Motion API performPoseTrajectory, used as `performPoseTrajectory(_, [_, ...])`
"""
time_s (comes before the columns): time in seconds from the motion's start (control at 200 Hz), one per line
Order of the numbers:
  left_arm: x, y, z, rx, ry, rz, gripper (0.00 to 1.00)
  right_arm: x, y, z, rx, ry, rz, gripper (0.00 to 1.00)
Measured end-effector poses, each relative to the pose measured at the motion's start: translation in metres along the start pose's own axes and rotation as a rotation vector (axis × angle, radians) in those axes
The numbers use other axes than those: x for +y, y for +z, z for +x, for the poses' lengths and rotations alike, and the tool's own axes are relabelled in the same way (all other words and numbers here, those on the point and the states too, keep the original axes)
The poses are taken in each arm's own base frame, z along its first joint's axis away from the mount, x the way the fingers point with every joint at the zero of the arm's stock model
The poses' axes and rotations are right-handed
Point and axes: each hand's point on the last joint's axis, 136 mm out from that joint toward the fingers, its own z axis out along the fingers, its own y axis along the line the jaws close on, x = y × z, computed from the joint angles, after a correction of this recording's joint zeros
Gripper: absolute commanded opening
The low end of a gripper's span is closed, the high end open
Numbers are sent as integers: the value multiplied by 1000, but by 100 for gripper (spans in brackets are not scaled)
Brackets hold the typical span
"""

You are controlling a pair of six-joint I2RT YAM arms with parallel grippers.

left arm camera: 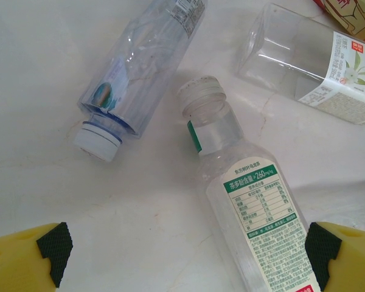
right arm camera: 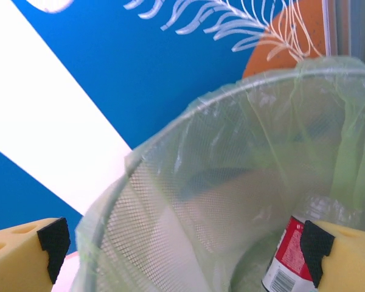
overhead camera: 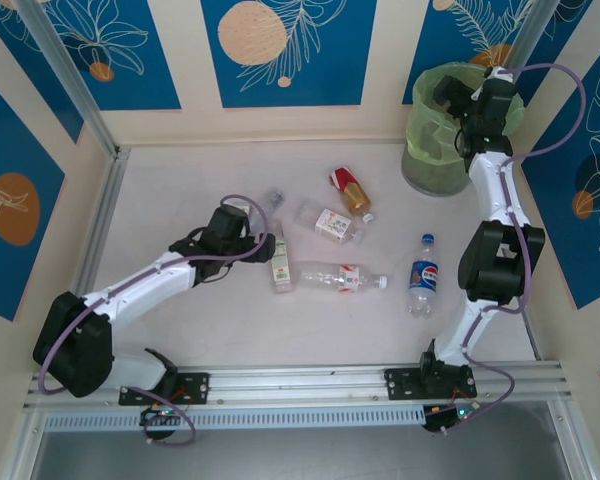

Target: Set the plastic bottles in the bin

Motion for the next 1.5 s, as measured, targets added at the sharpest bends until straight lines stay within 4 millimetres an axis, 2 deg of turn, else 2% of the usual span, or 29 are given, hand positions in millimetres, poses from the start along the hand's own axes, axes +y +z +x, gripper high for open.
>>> performPoseTrajectory(0.16, [1,-1,2,-3,-8,2,100,12,-17,-13,-79,-74,-57,99])
performPoseTrajectory(0.325, [0,0,0,-11,-13,6,100,21,-23,-17,-131,-157,-112,99])
performPoseTrajectory(0.525, [2,1,2,-21,-48,0,100,47,-42,-4,-100,-228,-261,100])
performPoseTrajectory(0.65, [6,-2,2,-42,-69,-9,100,70,-70,2,-53,-256,-347,100])
performPoseTrajectory(0.84, [11,-6,-3,-135,-107,-4,100,100,-124,19,79,-260,-434,100])
performPoseTrajectory(0.905, [14,-8,-2,-165,-115,1,100,105,-142,35,141,-249,-457,100])
performPoseTrajectory(0.99, [15,-8,0,-183,-115,6,100,106,-161,65,253,-230,-464,100])
performPoseTrajectory(1.085, [13,-9,-3,-195,-99,15,100,97,-173,103,398,-200,-428,100])
performPoseTrajectory(1.155, [12,-9,-3,-192,-84,21,100,83,-181,131,500,-174,-370,99])
performPoseTrajectory(1.405, [12,-3,2,-169,-62,15,100,-2,-206,220,789,-76,2,99])
performPoseTrajectory(1.5, [13,0,4,-162,-61,9,100,-31,-216,244,847,-42,130,99])
